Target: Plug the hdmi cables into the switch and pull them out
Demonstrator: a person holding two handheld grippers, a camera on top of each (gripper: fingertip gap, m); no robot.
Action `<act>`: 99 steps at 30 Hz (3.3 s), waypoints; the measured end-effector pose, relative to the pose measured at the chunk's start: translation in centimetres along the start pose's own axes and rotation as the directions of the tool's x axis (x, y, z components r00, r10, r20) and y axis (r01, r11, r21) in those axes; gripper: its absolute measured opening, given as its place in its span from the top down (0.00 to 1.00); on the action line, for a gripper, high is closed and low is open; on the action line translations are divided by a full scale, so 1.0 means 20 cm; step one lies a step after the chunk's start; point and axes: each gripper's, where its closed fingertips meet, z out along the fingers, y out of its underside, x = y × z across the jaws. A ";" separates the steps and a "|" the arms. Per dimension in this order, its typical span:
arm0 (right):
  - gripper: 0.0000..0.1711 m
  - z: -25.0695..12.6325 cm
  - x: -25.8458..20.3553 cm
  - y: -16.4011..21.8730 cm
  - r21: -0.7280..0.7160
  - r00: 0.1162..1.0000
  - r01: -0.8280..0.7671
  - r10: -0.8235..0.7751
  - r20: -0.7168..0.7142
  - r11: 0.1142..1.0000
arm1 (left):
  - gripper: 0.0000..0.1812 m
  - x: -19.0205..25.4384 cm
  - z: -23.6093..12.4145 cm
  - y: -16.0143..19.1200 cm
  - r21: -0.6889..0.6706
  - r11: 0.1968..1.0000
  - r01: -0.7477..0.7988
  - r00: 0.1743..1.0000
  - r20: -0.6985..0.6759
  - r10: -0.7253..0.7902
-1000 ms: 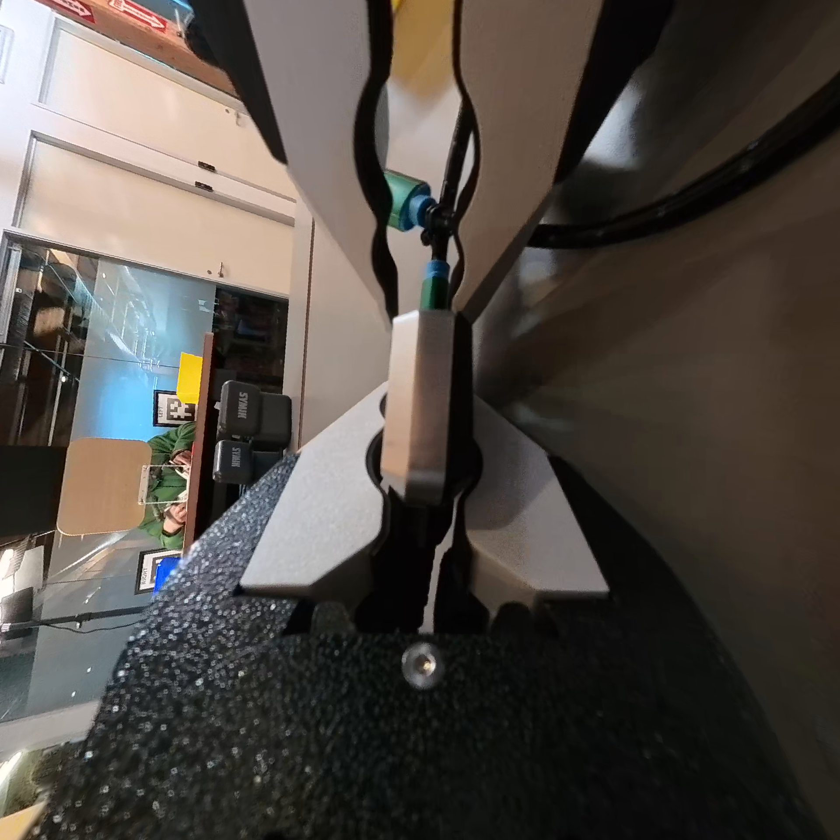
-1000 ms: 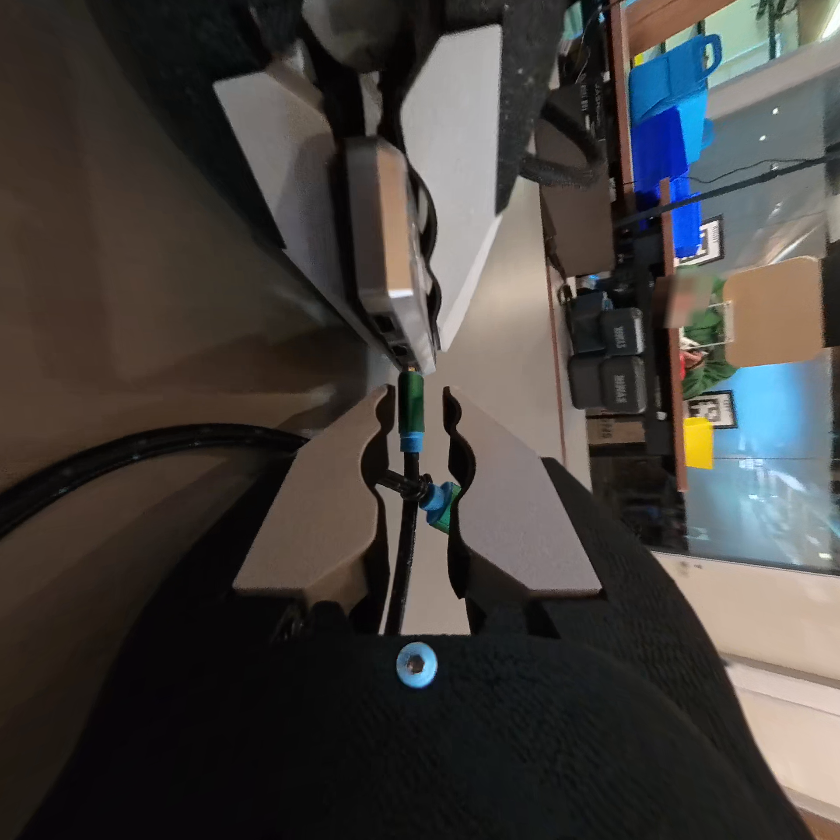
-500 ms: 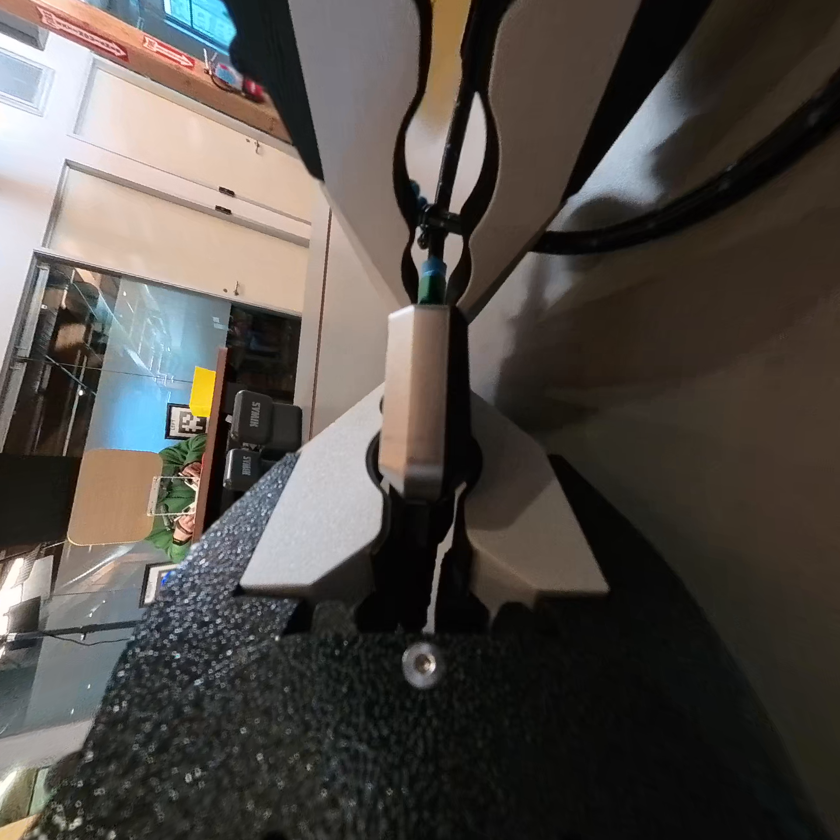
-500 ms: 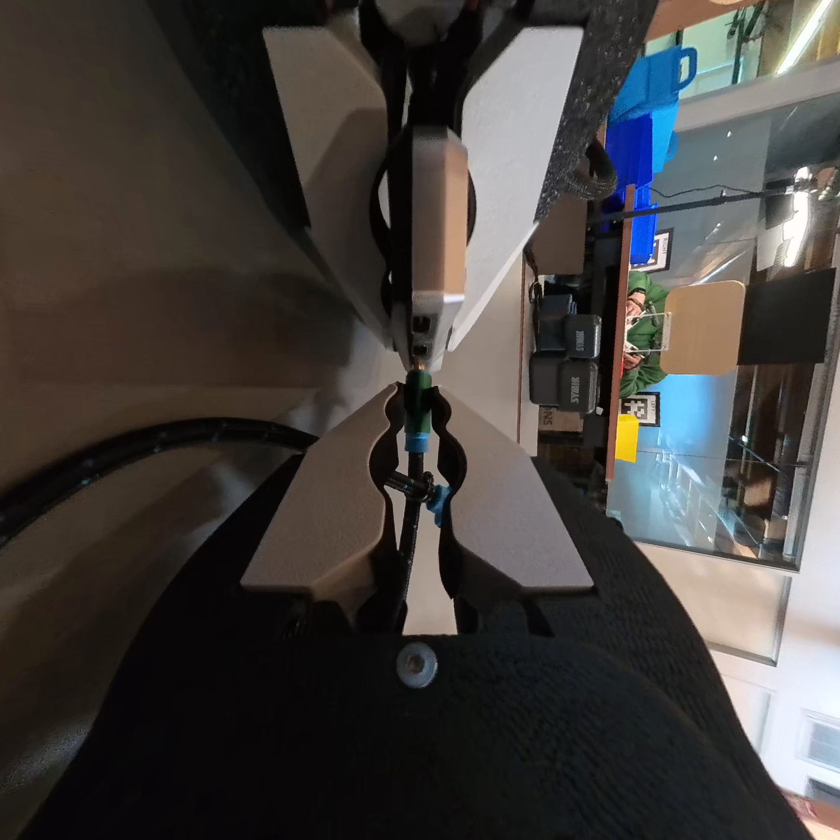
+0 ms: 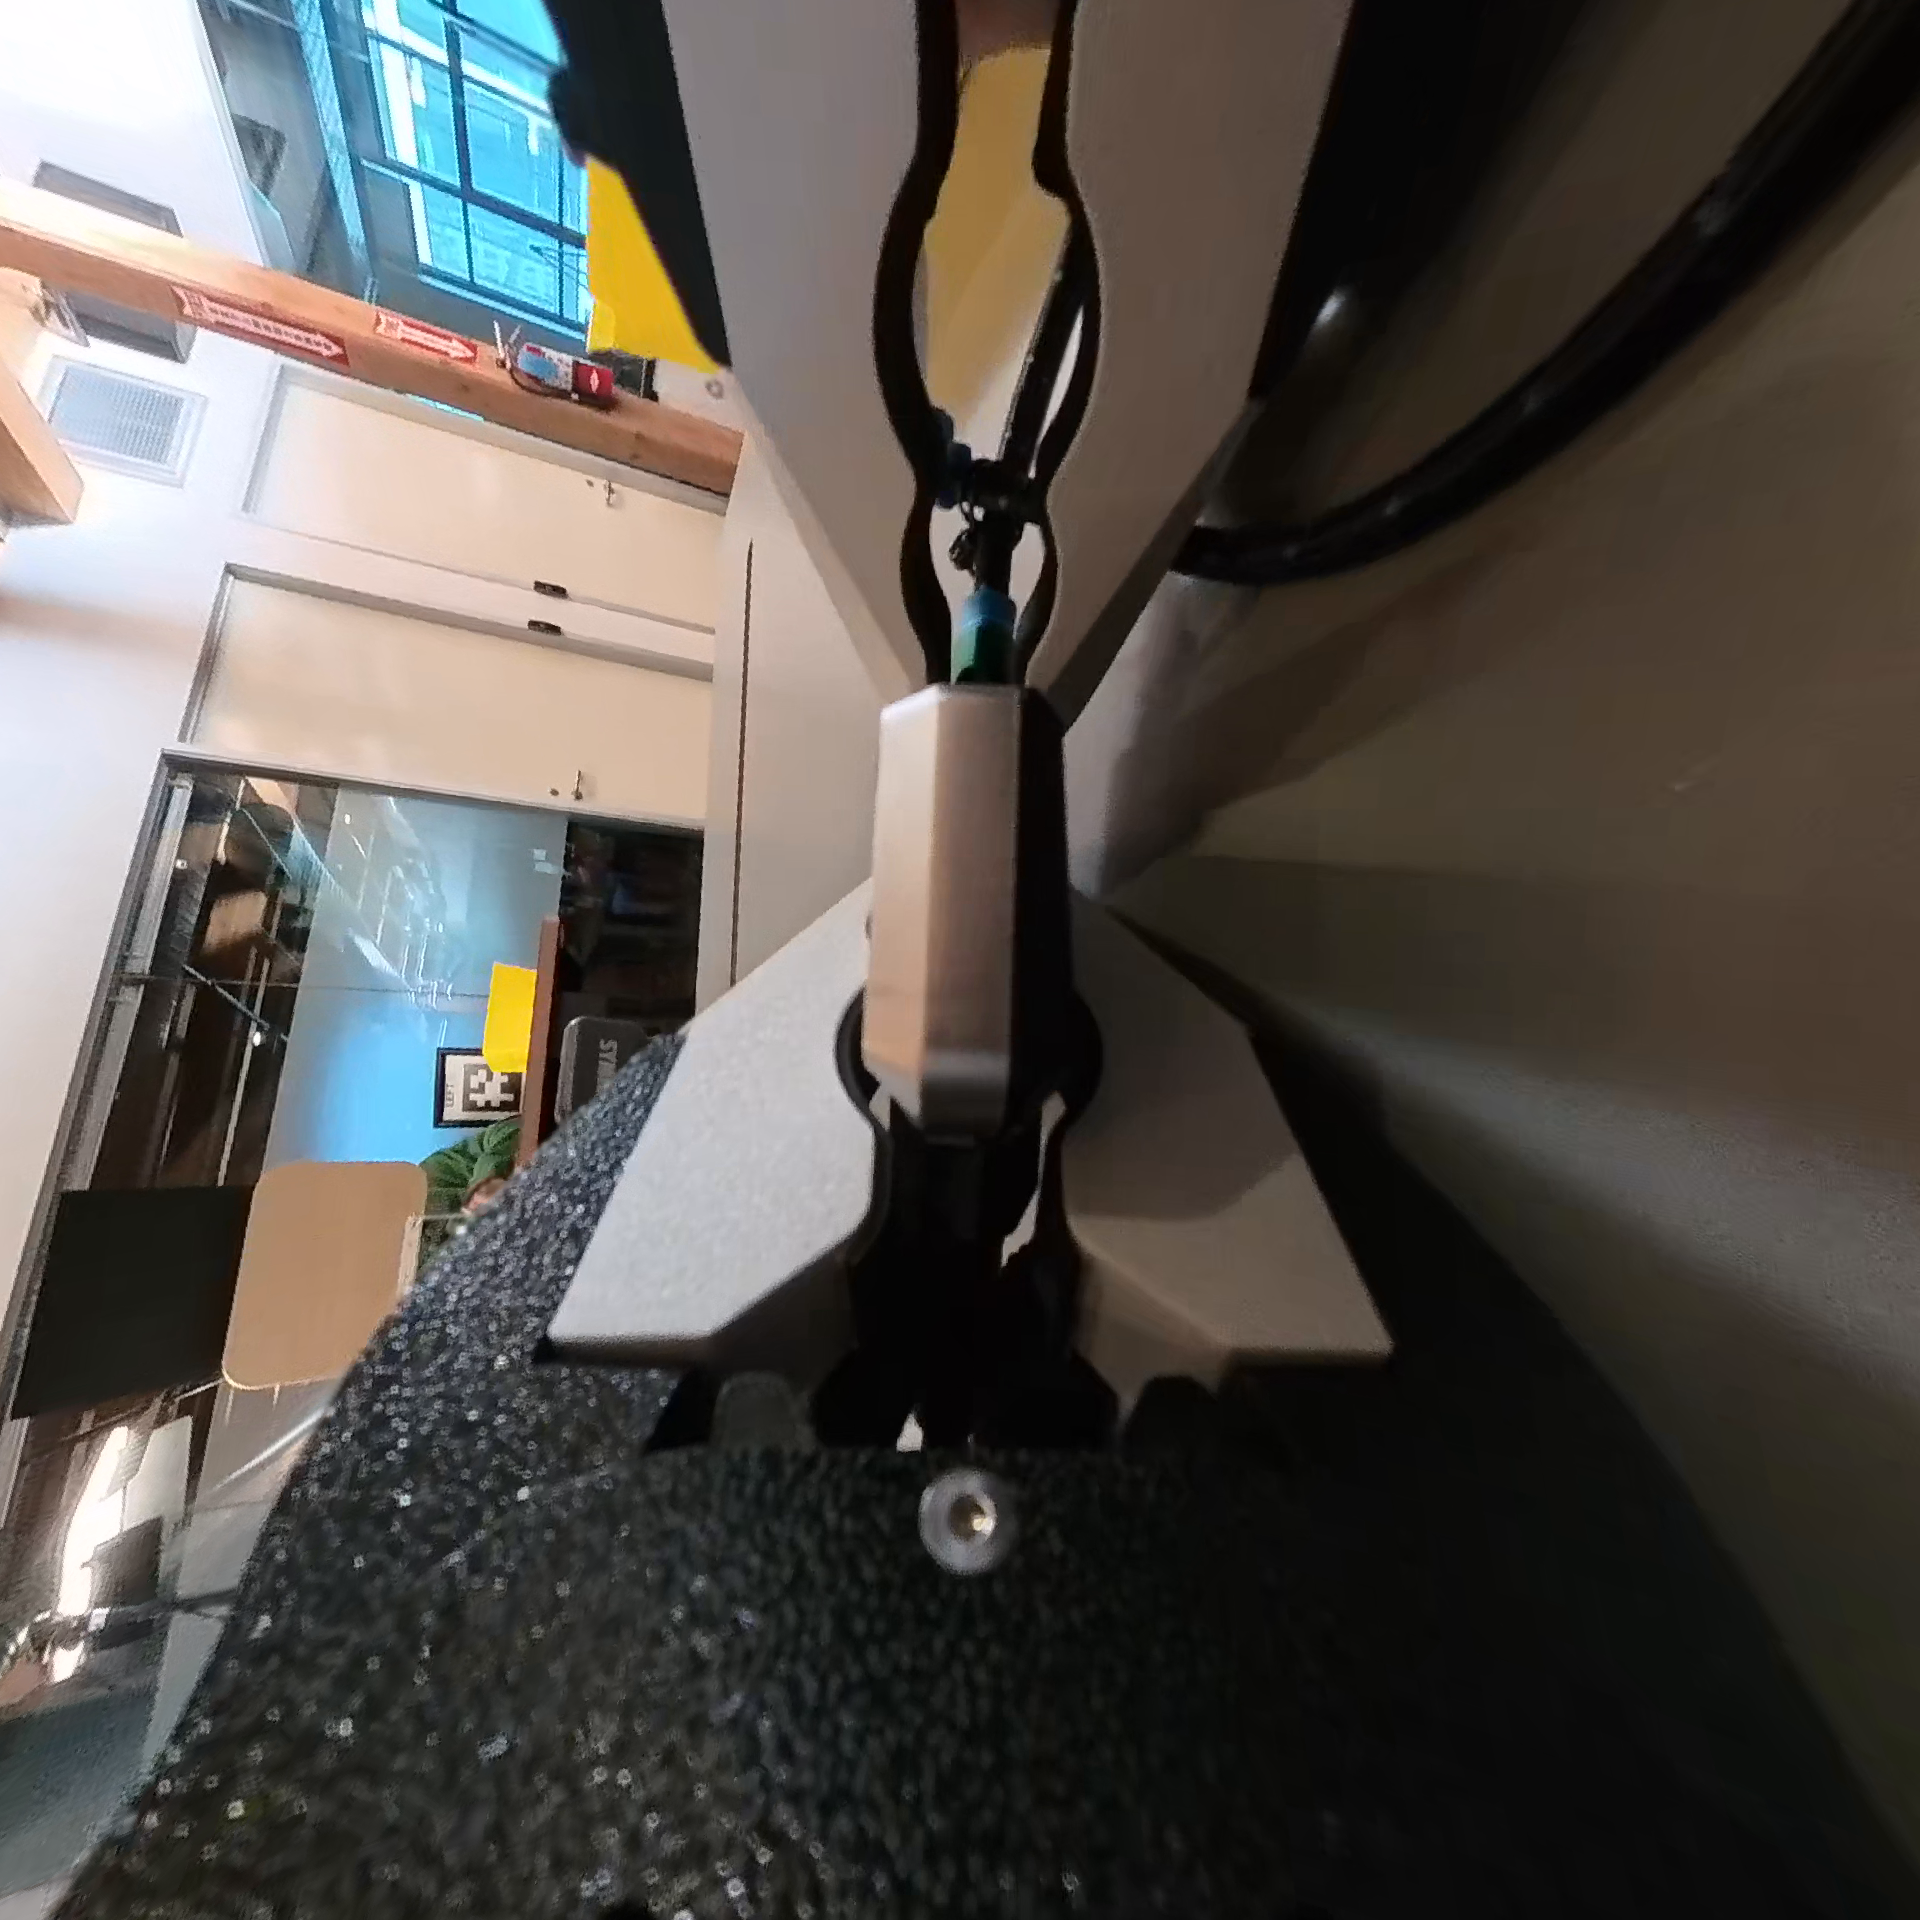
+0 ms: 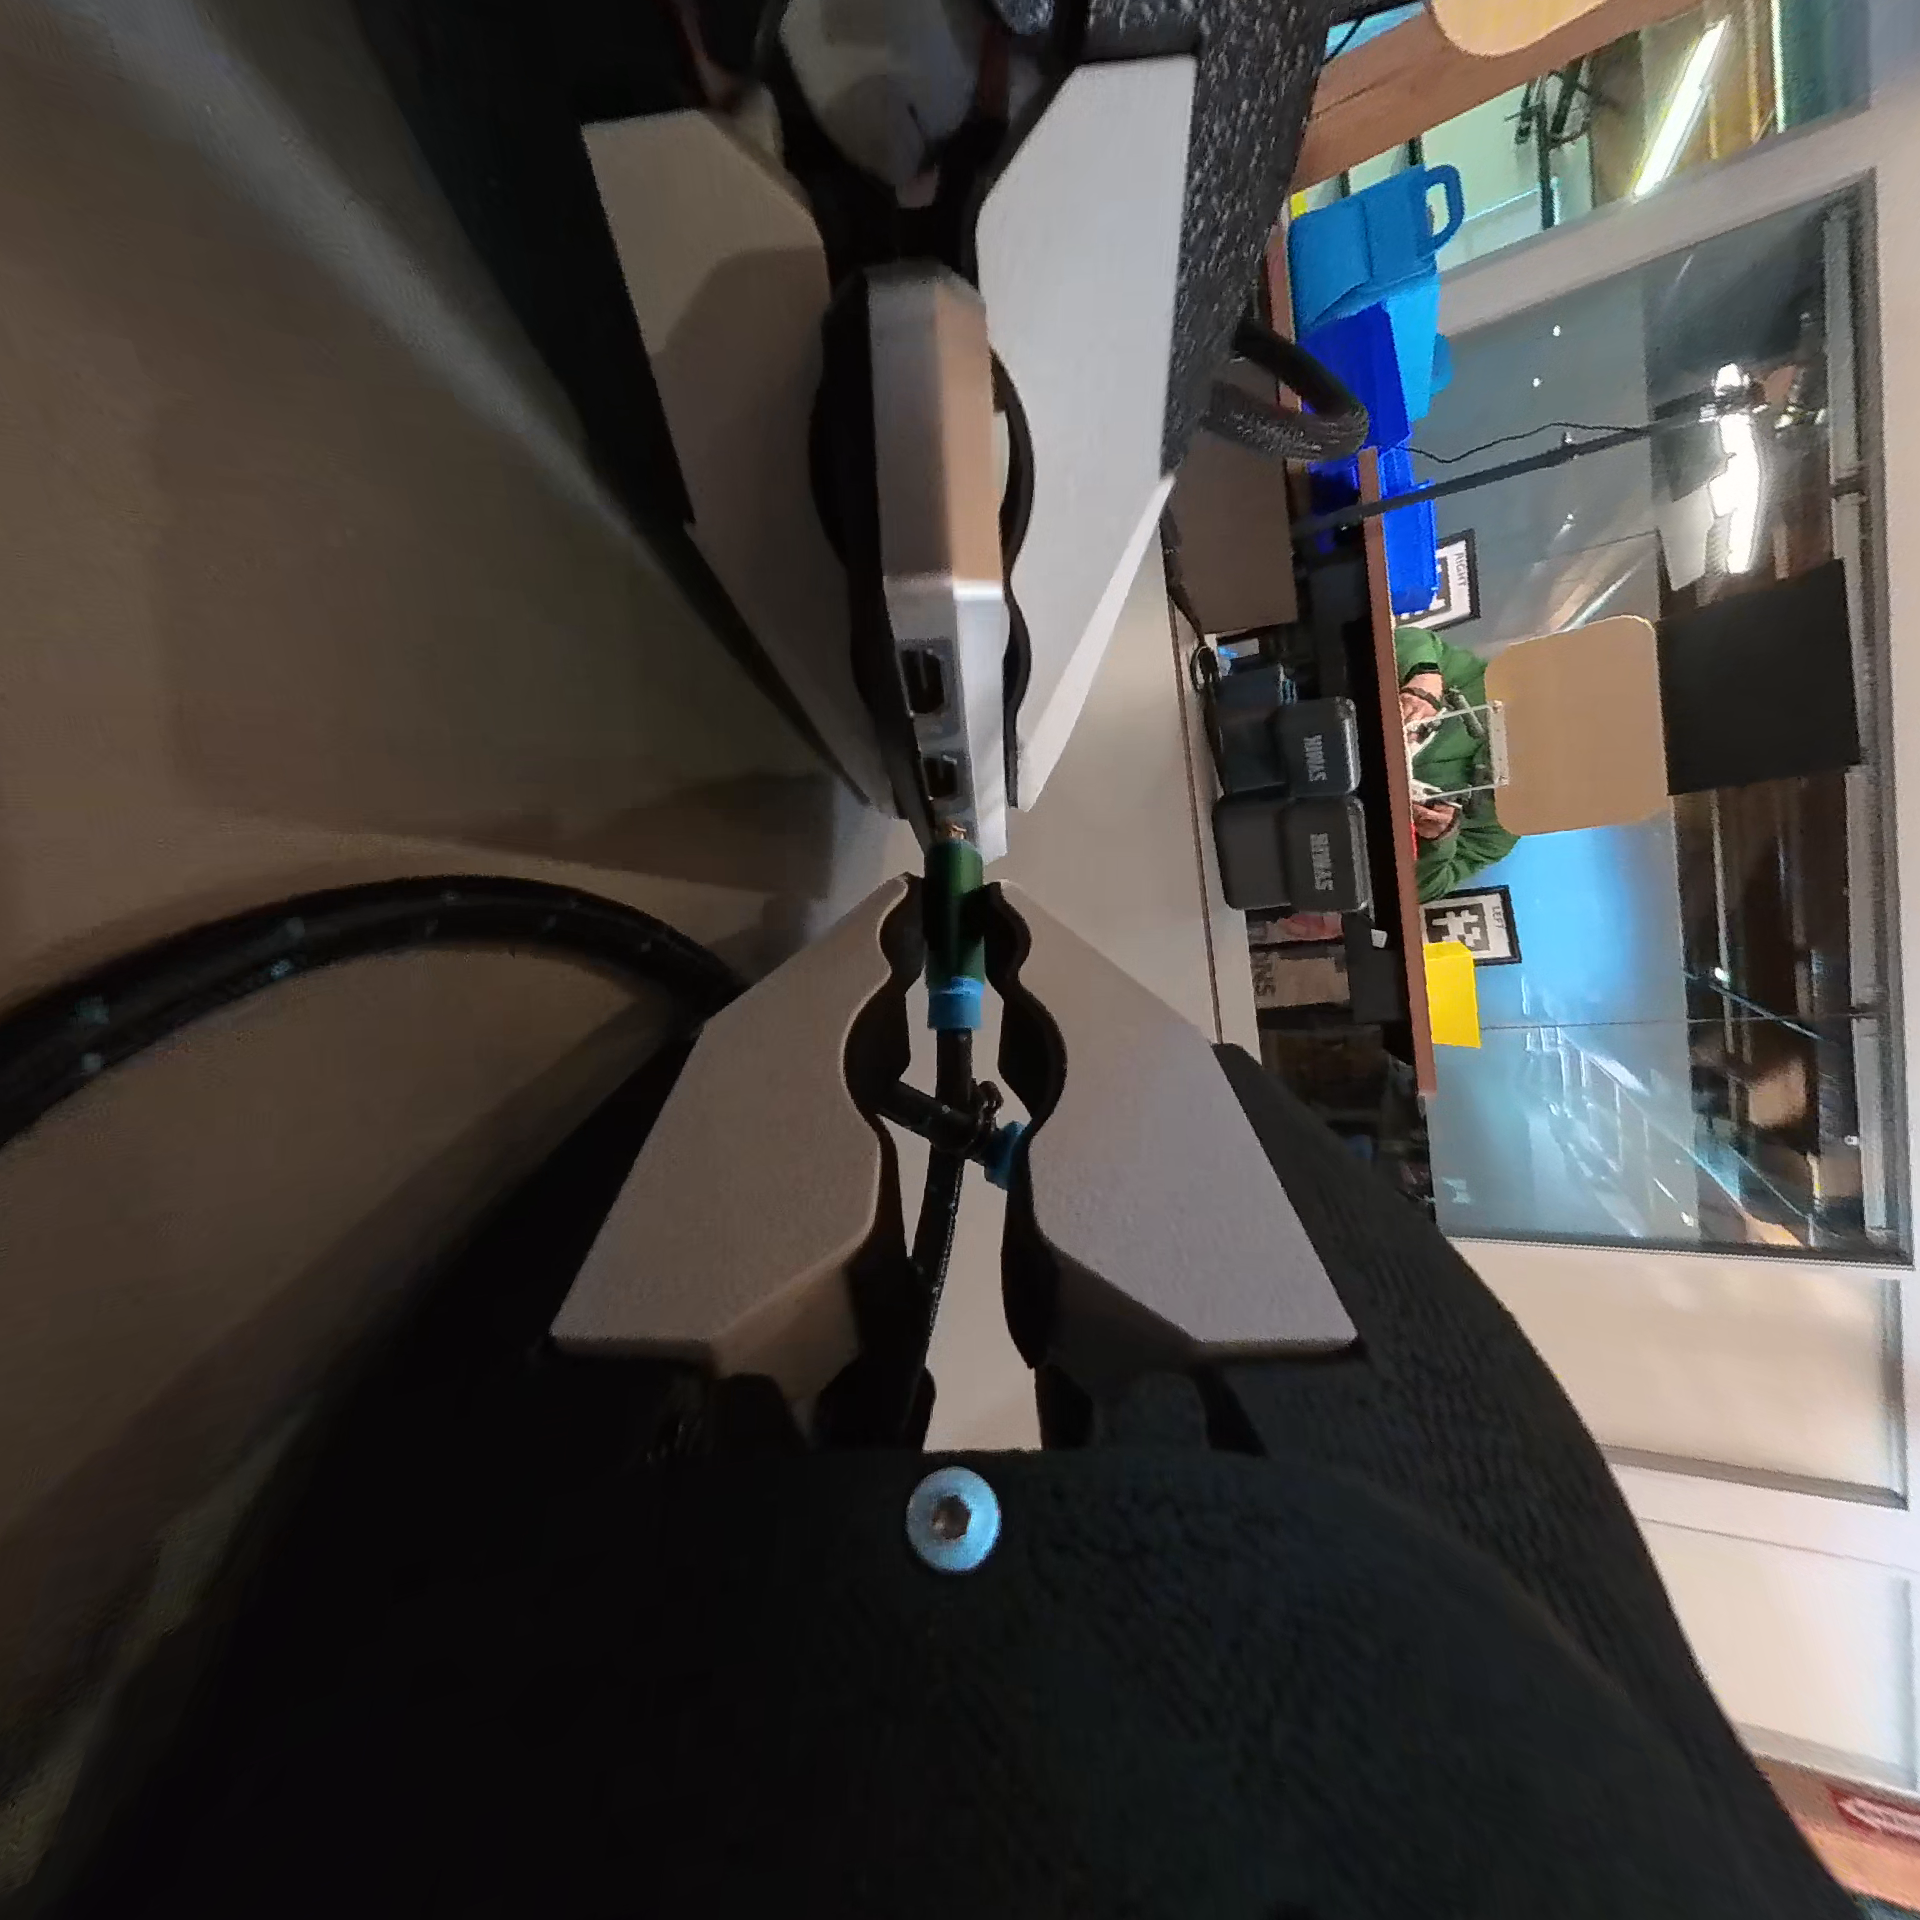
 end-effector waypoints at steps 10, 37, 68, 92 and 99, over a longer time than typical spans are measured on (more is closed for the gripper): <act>0.95 -0.07 -0.03 -0.01 0.051 0.998 -0.054 0.054 -0.010 0.997 | 0.89 0.03 -0.02 -0.07 0.035 0.998 -0.057 0.998 0.002 0.057; 0.94 -0.16 -0.08 -0.12 0.199 1.000 -0.011 0.009 0.011 0.980 | 0.89 0.08 -0.15 -0.12 0.053 0.998 -0.039 0.999 -0.016 0.040; 0.92 -0.15 -0.07 -0.12 0.175 1.000 -0.013 0.015 -0.010 0.984 | 0.90 0.07 -0.15 -0.09 0.014 0.999 -0.041 0.999 -0.006 0.041; 0.90 -0.07 -0.01 -0.13 -0.104 0.998 0.060 -0.062 -0.012 0.993 | 0.90 -0.01 -0.17 -0.05 -0.013 0.999 0.040 0.999 0.026 -0.039; 0.82 -0.07 -0.04 -0.12 -0.116 0.995 -0.061 0.069 0.069 0.991 | 0.90 0.03 -0.16 -0.07 -0.005 1.000 -0.015 1.000 0.000 0.015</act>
